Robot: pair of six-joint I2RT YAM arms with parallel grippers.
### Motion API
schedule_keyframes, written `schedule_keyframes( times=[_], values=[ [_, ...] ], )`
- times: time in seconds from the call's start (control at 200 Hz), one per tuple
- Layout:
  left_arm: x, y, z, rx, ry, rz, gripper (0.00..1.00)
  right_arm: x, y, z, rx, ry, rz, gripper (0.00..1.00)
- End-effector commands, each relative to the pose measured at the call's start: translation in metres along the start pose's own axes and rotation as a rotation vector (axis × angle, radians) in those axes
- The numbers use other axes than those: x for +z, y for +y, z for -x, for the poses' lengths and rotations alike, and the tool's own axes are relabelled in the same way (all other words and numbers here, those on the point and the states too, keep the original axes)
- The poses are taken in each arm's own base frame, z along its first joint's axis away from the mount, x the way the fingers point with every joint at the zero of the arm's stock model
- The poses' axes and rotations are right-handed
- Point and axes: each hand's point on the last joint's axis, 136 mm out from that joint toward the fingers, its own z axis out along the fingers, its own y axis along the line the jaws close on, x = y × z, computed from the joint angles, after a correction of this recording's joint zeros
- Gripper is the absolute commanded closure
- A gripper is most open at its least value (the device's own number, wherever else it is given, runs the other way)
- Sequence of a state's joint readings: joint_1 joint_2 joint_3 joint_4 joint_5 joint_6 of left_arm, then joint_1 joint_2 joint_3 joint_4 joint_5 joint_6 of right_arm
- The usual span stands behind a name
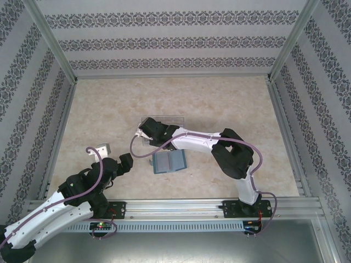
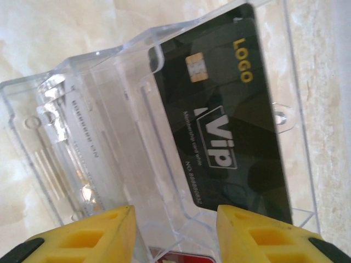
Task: Take the credit cards out of the card holder
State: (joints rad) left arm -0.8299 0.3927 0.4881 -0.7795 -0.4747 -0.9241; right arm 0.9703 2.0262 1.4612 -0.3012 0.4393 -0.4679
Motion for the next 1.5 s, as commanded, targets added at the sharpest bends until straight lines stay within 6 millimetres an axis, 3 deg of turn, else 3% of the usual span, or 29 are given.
schedule_keyframes(
  times=[0.0,0.175,0.265,0.385,0.45,0.505,0.655,0.724,0.799,0.984,1.159,1.344,1.494],
  values=[
    [-0.001,0.002,-0.001,0.005,0.007,0.007,0.00,-0.005,-0.014,0.002,0.067,-0.025,-0.047,0.56],
    [-0.001,-0.001,-0.001,0.007,0.018,-0.004,0.00,-0.032,-0.027,0.004,0.161,-0.100,-0.063,0.55],
    [0.000,-0.005,-0.003,0.009,0.028,-0.013,0.00,-0.052,-0.043,0.003,0.259,-0.150,-0.106,0.57],
    [0.002,-0.014,-0.004,0.017,0.049,-0.041,0.00,-0.076,-0.065,-0.010,0.453,-0.211,-0.123,0.62],
    [0.004,-0.020,-0.006,0.019,0.062,-0.059,0.00,-0.086,-0.082,-0.025,0.612,-0.221,-0.150,0.71],
    [0.005,-0.026,-0.007,0.020,0.073,-0.078,0.00,-0.092,-0.085,-0.037,0.700,-0.211,-0.112,0.73],
    [0.010,-0.049,-0.012,0.025,0.113,-0.150,0.04,-0.105,-0.072,-0.059,0.839,-0.269,0.031,0.77],
    [0.013,-0.062,-0.016,0.028,0.137,-0.198,0.08,-0.112,-0.062,-0.067,0.891,-0.297,0.095,0.92],
    [0.018,-0.078,-0.021,0.020,0.167,-0.252,0.12,-0.119,-0.043,-0.072,0.902,-0.319,0.187,1.00],
    [0.034,-0.101,-0.041,0.011,0.259,-0.299,0.26,-0.121,-0.007,-0.096,0.975,-0.276,0.303,1.00],
    [0.045,-0.116,-0.053,0.018,0.305,-0.308,0.36,-0.106,0.029,-0.122,1.043,-0.200,0.378,1.00],
    [0.055,-0.125,-0.064,0.017,0.335,-0.304,0.47,-0.096,0.047,-0.139,1.066,-0.141,0.398,1.00],
    [0.059,-0.135,-0.069,0.042,0.352,-0.302,0.51,-0.092,0.054,-0.138,1.056,-0.130,0.427,1.00]
  ],
)
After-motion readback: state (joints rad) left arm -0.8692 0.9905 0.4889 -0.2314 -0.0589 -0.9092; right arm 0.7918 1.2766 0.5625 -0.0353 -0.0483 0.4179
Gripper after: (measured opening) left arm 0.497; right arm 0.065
